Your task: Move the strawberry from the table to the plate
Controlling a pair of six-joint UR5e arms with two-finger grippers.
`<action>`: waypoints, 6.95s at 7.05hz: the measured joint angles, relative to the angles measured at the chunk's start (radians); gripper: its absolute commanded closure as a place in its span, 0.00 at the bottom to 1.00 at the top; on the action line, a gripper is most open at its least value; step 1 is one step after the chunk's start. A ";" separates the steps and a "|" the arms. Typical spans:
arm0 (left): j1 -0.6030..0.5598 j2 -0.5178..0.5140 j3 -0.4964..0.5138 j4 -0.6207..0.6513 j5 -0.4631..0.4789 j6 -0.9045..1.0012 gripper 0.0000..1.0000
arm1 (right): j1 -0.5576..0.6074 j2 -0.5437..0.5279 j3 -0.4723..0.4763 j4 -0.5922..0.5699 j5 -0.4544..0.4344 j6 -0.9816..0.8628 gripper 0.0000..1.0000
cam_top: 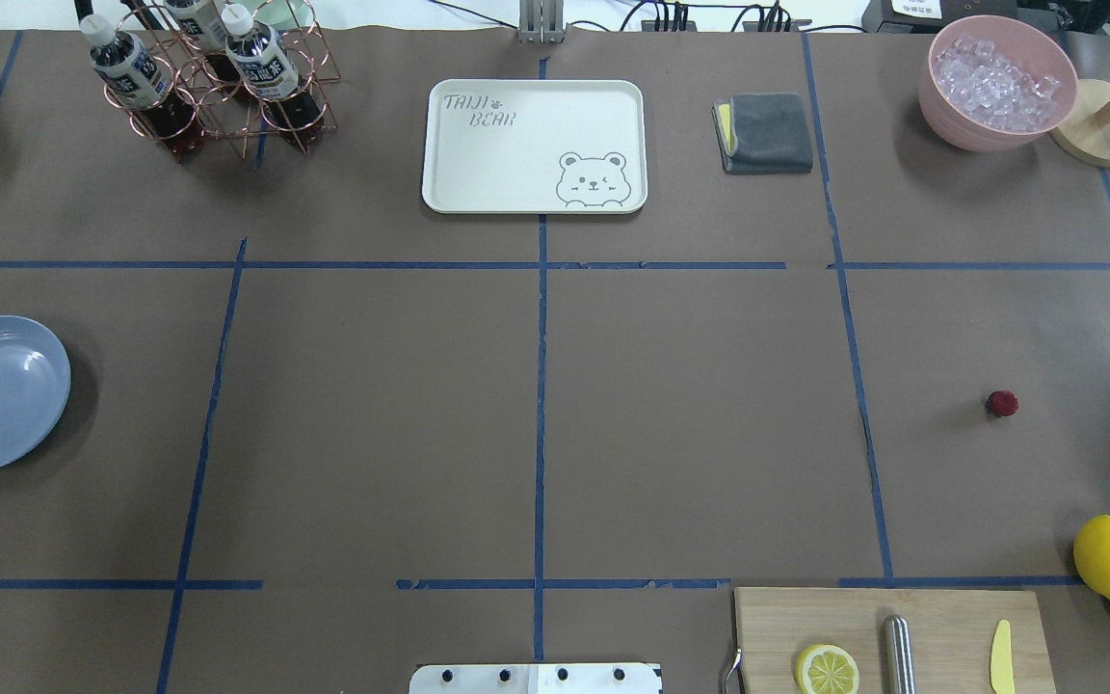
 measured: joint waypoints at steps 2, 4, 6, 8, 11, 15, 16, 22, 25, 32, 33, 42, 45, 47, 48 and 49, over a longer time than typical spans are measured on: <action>0.000 0.004 -0.003 0.000 0.001 0.000 0.00 | 0.000 0.000 0.000 0.001 -0.001 0.001 0.00; 0.005 -0.001 -0.005 -0.012 0.002 0.000 0.00 | 0.000 0.002 0.004 0.002 0.000 0.000 0.00; 0.050 -0.008 -0.004 -0.035 0.002 -0.004 0.00 | 0.000 0.011 0.010 0.002 0.005 0.005 0.00; 0.084 -0.020 -0.001 -0.088 0.000 0.000 0.00 | -0.003 0.019 0.072 0.013 0.012 0.018 0.00; 0.088 -0.059 0.052 -0.314 -0.001 -0.042 0.00 | -0.003 0.015 0.073 0.104 0.021 0.031 0.00; 0.090 -0.053 0.137 -0.503 0.005 -0.191 0.01 | -0.003 -0.009 0.060 0.210 0.019 0.030 0.00; 0.094 -0.033 0.152 -0.522 0.030 -0.254 0.08 | -0.003 -0.016 0.056 0.231 0.017 0.029 0.00; 0.348 0.052 0.360 -0.987 0.177 -0.742 0.37 | -0.003 -0.029 0.052 0.243 0.015 0.031 0.00; 0.387 0.085 0.409 -1.049 0.192 -0.769 0.39 | -0.003 -0.030 0.052 0.243 0.014 0.031 0.00; 0.465 0.102 0.413 -1.079 0.186 -0.770 1.00 | -0.003 -0.029 0.051 0.244 0.011 0.030 0.00; 0.465 0.102 0.406 -1.081 0.185 -0.770 1.00 | -0.003 -0.029 0.051 0.244 0.011 0.030 0.00; 0.633 -0.231 0.082 -0.798 0.074 -1.336 1.00 | -0.003 -0.032 0.043 0.258 0.014 0.034 0.00; 0.889 -0.497 0.102 -0.609 0.266 -1.509 1.00 | -0.003 -0.032 0.043 0.258 0.018 0.043 0.00; 0.997 -0.560 0.153 -0.591 0.364 -1.535 1.00 | -0.003 -0.032 0.047 0.258 0.019 0.057 0.00; 1.025 -0.573 0.174 -0.591 0.396 -1.539 1.00 | -0.003 -0.032 0.048 0.258 0.019 0.060 0.00; 1.040 -0.580 0.185 -0.593 0.410 -1.541 1.00 | -0.003 -0.032 0.049 0.258 0.019 0.062 0.00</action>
